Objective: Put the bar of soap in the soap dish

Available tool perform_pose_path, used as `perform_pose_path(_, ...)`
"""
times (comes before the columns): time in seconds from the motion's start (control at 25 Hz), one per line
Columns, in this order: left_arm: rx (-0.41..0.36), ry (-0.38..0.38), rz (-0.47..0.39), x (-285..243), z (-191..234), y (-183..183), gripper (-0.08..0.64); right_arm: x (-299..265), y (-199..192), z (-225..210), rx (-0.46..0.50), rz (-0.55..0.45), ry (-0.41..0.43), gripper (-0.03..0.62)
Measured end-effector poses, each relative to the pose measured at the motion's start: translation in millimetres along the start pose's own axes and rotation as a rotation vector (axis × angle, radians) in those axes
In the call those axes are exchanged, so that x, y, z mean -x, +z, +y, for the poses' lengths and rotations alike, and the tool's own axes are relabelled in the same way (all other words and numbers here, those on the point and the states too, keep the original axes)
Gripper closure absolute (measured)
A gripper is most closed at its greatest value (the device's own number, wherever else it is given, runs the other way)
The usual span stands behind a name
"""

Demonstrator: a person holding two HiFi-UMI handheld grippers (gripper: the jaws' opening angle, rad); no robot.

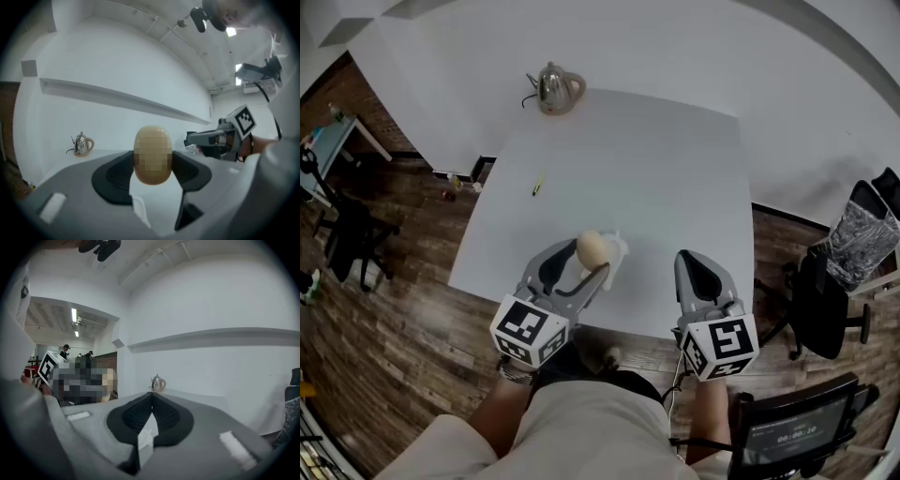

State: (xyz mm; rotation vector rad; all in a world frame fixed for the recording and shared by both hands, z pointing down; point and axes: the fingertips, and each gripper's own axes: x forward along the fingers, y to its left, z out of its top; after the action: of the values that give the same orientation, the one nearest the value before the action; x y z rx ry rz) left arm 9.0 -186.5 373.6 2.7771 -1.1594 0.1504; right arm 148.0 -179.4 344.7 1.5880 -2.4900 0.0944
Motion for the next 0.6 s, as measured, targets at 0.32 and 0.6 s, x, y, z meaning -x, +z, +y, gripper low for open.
perform_pose_path(0.32, 0.038, -0.004, 0.042, -14, 10, -13, 0.289, -10, -12, -8, -0.022, 0.045, -0.013, 0.591)
perform_pose_path(0.6, 0.062, -0.012, 0.073, -27, 14, -26, 0.29, -16, -21, -15, -0.011, 0.079, -0.027, 0.591)
